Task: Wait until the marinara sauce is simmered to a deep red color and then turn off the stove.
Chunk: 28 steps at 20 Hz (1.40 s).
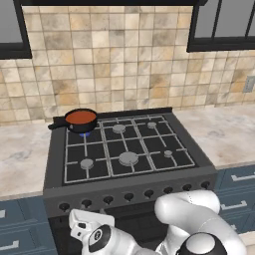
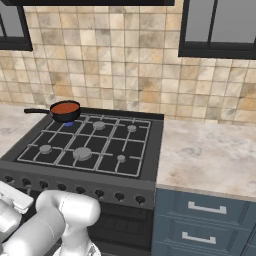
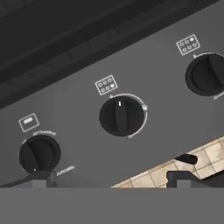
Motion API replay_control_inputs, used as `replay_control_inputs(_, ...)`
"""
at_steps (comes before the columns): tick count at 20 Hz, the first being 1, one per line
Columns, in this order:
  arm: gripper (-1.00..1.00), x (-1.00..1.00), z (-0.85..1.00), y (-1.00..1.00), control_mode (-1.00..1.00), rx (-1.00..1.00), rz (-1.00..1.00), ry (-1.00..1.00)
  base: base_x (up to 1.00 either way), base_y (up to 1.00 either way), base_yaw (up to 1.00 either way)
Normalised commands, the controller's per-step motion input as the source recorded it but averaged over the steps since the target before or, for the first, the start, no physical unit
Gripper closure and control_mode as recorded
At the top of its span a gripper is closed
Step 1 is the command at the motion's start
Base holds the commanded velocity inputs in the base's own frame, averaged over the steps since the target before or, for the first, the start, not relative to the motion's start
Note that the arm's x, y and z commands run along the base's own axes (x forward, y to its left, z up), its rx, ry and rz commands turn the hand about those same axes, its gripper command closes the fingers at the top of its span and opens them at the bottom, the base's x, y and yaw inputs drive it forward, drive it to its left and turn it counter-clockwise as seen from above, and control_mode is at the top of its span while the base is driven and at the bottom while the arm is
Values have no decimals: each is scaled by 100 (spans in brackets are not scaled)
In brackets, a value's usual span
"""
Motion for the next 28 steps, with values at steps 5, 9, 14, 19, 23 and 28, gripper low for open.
replay_control_inputs(5,-100,7,-4,5,-100,0,1,0,0,0,0)
replay_control_inputs(9,-100,14,-2,8,-100,0,0,0,0,0,0)
replay_control_inputs(14,-100,13,-7,11,-100,0,0,0,0,0,0)
replay_control_inputs(19,-100,14,-13,10,-100,0,0,0,0,0,0)
replay_control_inputs(23,-100,18,-12,9,-100,0,0,0,0,0,0)
replay_control_inputs(28,-100,19,-14,5,-100,0,1,0,0,0,0)
